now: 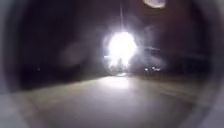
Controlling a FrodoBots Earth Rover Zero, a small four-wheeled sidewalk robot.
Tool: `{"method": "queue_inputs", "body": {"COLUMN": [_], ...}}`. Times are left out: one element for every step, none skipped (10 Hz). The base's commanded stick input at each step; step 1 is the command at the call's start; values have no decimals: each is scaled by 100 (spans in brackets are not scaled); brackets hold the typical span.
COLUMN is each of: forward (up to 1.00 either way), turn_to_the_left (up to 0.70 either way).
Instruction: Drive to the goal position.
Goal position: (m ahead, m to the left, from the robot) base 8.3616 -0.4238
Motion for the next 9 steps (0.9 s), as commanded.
{"method": "queue_inputs", "body": {"forward": [100, 100, 100, 100, 100, 100, 100, 100, 100], "turn_to_the_left": [0, 0, 0, 0, 0, 0, 0, 0, 0]}}
